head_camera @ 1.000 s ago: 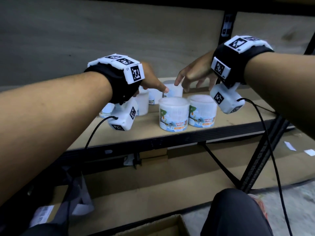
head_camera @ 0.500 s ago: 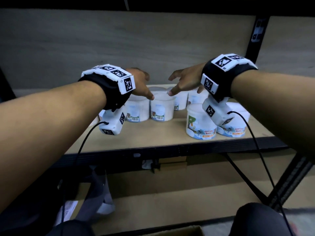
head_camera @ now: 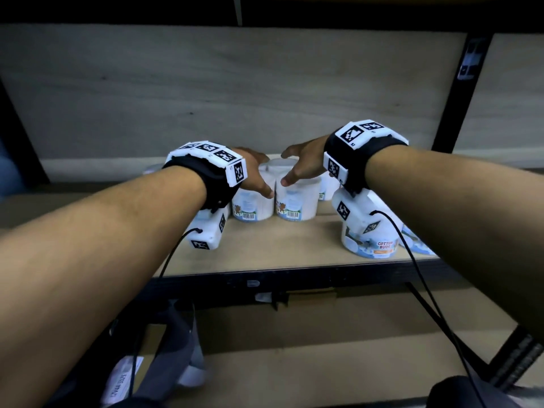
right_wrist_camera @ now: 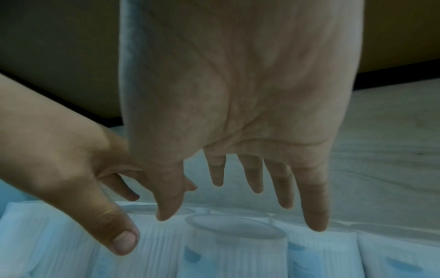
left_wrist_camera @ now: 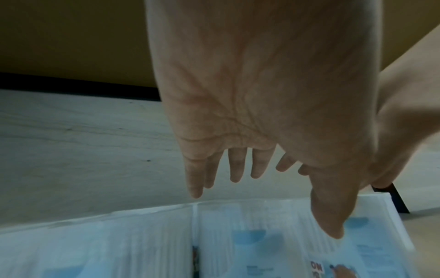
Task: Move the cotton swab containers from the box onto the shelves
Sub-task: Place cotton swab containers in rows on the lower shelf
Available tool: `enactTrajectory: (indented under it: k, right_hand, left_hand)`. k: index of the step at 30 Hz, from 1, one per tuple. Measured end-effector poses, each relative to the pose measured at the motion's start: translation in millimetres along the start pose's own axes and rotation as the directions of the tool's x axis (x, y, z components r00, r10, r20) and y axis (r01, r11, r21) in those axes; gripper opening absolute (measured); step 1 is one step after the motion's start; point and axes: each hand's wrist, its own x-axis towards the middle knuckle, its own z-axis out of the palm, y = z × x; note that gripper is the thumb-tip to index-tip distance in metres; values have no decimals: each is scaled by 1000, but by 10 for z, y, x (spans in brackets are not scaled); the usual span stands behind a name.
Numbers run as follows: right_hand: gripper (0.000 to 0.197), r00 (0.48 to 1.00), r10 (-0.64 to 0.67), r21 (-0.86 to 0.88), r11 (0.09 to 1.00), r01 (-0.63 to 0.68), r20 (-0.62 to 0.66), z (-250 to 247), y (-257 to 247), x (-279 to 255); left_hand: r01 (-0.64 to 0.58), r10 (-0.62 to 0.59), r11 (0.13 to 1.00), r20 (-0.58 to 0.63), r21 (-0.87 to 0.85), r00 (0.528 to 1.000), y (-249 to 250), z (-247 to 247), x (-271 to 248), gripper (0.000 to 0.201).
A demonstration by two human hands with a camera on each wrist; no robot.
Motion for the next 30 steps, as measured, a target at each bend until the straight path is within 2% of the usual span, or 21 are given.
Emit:
enactTrajectory:
  k: [5, 10, 15, 24, 30]
  right_hand:
    - [72, 999, -22, -20, 1000, 22, 39, 17, -55, 82]
    - [66, 997, -43, -94, 994, 48, 58, 45, -97, 120]
    - [57, 996, -36, -161, 986, 50, 85, 59, -105, 153]
    - [55, 994, -45, -170, 983, 63, 104, 68, -115, 210]
    - [58, 997, -31, -193, 980, 43, 64, 99, -136, 249]
  left_hand:
    - [14, -14, 1000, 21, 22, 1000, -23, 17, 40, 93]
    - [-27, 26, 999, 15, 41, 1000, -36, 47, 77, 81]
    - [-63, 63, 997, 7, 41, 998, -20, 58, 112, 80]
    - [-38, 38, 999, 3, 9, 999, -11, 38, 180, 81]
    - [-38, 38, 999, -24, -2, 999, -23, 66, 148, 79]
